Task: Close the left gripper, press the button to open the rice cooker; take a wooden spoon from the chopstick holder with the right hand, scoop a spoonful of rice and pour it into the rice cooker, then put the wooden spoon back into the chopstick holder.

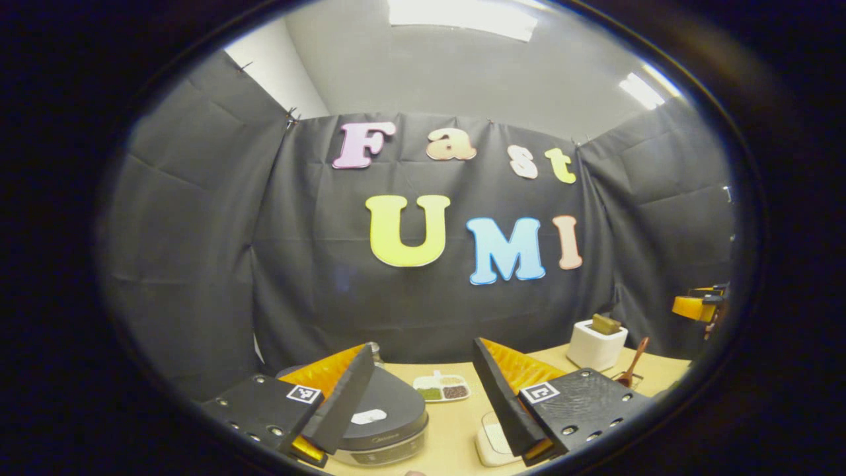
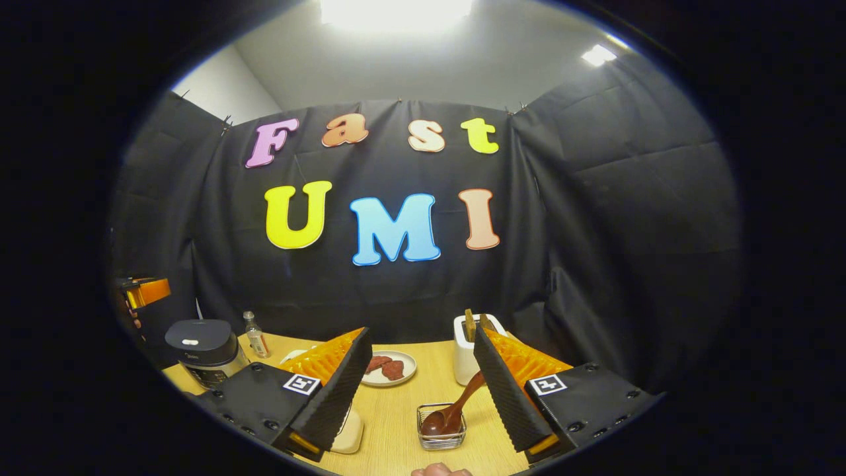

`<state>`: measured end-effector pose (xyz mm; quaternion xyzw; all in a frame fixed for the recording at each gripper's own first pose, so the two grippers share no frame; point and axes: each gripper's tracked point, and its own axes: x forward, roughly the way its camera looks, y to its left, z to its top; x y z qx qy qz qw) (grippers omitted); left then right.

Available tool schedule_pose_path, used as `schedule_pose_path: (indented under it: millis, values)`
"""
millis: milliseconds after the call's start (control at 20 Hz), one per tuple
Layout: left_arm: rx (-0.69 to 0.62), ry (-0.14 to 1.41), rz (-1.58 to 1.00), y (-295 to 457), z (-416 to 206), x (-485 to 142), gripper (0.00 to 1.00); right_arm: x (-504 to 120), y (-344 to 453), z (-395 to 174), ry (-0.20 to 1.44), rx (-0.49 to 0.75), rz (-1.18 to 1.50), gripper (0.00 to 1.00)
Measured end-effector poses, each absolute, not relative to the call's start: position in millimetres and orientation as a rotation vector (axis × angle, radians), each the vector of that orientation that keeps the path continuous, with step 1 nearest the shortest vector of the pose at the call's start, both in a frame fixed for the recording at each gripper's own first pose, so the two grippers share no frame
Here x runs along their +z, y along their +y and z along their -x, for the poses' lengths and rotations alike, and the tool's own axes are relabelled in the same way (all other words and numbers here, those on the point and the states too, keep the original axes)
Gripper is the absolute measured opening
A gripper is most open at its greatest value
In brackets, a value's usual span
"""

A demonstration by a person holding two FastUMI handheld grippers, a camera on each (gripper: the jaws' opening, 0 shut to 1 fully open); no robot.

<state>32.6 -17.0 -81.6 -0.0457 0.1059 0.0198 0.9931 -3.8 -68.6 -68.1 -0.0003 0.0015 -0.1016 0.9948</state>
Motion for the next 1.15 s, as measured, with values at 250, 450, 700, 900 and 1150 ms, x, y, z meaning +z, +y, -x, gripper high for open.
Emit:
schedule_pose_path:
  millis: [250,450,700,900,1150]
  values:
    - [0.097,0.167,0.06,-3.1,-20.4,-70.7,0.91,-62.0,-83.0,14.0,-0.025,-0.236,-0.003,0.98]
    - [0.111,0.194,0.102,-5.1,-12.9,-86.2,0.93,-52.9,-85.3,16.7,-0.031,-0.233,0.02,0.98]
    - [0.142,0.203,0.06,-2.8,-10.1,-86.4,0.91,-60.3,-78.5,15.7,-0.018,-0.213,0.057,0.98]
    - [0.133,0.19,0.039,-11.5,-10.2,-89.6,0.91,-64.6,-68.1,14.7,-0.017,-0.178,0.058,0.92]
    - [0.151,0.197,0.021,-18.1,-9.0,-91.5,0.91,-70.2,-61.2,15.8,-0.018,-0.14,0.059,0.97]
